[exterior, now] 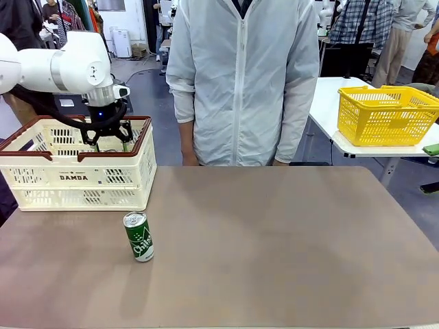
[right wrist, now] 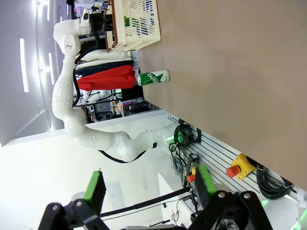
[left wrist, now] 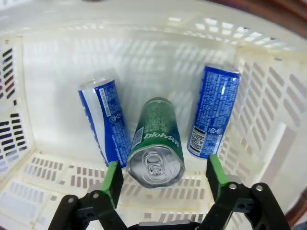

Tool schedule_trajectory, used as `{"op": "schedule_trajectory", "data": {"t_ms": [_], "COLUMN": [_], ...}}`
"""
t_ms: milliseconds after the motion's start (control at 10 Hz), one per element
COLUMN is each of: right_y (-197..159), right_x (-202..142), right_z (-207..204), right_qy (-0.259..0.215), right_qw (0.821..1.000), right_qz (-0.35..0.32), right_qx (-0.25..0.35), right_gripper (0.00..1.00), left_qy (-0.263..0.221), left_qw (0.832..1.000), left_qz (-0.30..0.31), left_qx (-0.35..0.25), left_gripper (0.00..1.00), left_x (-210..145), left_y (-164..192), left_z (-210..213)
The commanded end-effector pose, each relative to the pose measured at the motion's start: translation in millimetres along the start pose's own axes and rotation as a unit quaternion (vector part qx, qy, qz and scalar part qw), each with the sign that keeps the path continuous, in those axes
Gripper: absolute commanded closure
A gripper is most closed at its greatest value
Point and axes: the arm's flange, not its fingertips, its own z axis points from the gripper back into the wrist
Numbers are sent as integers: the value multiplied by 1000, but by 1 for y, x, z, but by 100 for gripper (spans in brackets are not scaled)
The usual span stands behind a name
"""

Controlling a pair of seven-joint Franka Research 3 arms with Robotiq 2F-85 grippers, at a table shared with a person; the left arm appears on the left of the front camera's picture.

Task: Place the drinks into the Shopping basket.
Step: Pick up one drink and place it into the Shopping basket.

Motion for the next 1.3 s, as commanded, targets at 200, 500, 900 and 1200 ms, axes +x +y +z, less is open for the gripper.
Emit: {"op": "schedule_trajectory", "data": {"t_ms": [200,500,900,1200], "right_y": [5,5,5,5], "right_x": [-1,-1,-1,-1], "right_z": [1,1,1,1], "right_qy": [3,3,3,3], "right_qw": [1000,1000,1000,1000], "right_qz": [-7,-7,-7,-7], "right_qx": [1,1,1,1], "right_gripper": [0,0,0,0], "left_qy": [-45,-67,-35,-107], "left_qw": [993,964,874,810], "left_qz": [-21,-72,-83,8], "left_qx": [-108,-248,-478,-576], "left_gripper": [0,0,0,0], "left_x": [-36,-133,-228,-269], "left_y": [36,97,253,312], "left_z": [88,151,98,40]}}
